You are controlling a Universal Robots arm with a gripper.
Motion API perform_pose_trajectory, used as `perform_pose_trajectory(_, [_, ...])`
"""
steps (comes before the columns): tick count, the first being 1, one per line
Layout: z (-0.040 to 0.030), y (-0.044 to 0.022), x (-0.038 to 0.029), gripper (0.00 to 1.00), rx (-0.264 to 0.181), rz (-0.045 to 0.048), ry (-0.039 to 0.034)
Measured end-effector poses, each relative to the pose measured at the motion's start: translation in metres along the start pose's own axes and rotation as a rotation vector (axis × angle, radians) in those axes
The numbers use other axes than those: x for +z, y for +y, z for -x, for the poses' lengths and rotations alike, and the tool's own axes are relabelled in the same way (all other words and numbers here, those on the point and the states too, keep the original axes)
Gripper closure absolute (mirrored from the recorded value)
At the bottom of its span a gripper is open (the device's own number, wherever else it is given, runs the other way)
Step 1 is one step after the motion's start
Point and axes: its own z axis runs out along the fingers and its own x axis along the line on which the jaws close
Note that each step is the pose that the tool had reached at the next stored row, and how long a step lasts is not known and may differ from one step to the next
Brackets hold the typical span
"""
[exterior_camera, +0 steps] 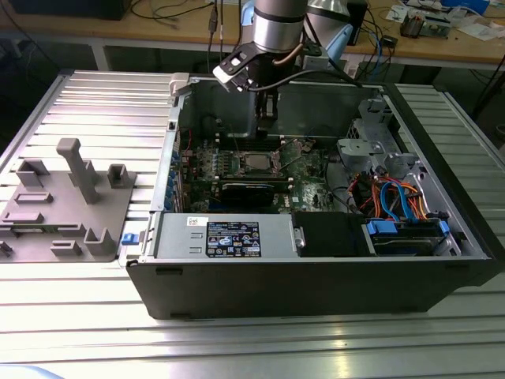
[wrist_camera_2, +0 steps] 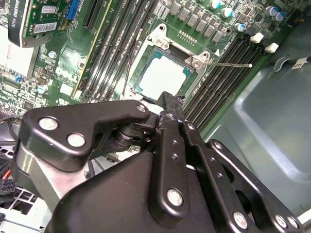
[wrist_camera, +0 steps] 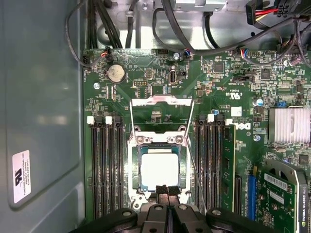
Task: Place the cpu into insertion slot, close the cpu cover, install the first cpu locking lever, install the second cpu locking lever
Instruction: 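Close the cpu cover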
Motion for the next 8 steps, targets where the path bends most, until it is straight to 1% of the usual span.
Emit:
perform_pose_trajectory(3, [0.0,0.0013,-0.0003,0.89,0.0,0.0,0.0002])
perform_pose_trajectory(8, [0.0,0.0059,-0.0006,0.89,0.0,-0.0006,0.0007])
